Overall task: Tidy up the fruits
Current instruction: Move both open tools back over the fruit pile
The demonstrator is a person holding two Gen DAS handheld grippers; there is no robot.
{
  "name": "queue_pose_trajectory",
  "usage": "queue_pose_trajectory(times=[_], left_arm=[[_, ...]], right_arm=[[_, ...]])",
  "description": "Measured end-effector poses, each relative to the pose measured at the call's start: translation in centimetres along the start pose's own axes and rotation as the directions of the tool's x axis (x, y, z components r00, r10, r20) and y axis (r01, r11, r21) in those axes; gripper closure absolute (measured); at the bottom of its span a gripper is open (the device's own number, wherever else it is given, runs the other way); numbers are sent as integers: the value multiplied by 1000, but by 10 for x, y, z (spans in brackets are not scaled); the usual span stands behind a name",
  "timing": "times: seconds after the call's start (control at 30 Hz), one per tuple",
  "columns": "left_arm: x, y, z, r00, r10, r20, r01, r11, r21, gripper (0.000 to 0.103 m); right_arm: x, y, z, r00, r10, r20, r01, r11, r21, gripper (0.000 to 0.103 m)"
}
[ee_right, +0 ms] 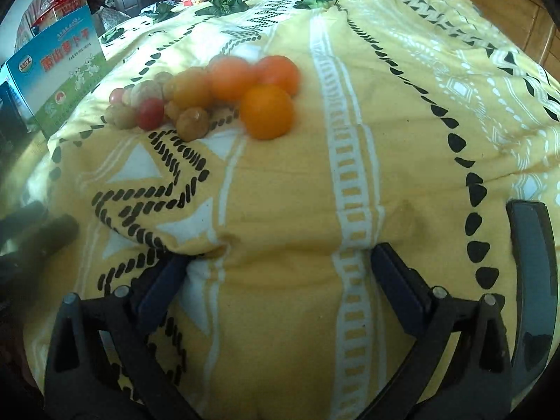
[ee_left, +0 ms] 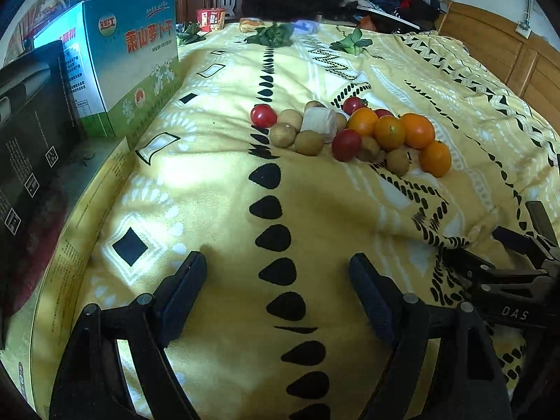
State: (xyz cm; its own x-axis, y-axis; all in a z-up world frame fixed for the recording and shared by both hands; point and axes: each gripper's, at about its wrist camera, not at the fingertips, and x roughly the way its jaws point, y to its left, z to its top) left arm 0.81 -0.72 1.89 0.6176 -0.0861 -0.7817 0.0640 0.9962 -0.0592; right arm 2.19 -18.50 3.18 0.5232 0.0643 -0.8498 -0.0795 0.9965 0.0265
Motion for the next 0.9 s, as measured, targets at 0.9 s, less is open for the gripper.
queue_pose_trajectory(times=[0.9], left_arm=[[17,-1,-2,1000,-18,-14,18,1000,18,8]], right_arm=[[0,3,1,1000,-5,0,5,1000,-2,0]])
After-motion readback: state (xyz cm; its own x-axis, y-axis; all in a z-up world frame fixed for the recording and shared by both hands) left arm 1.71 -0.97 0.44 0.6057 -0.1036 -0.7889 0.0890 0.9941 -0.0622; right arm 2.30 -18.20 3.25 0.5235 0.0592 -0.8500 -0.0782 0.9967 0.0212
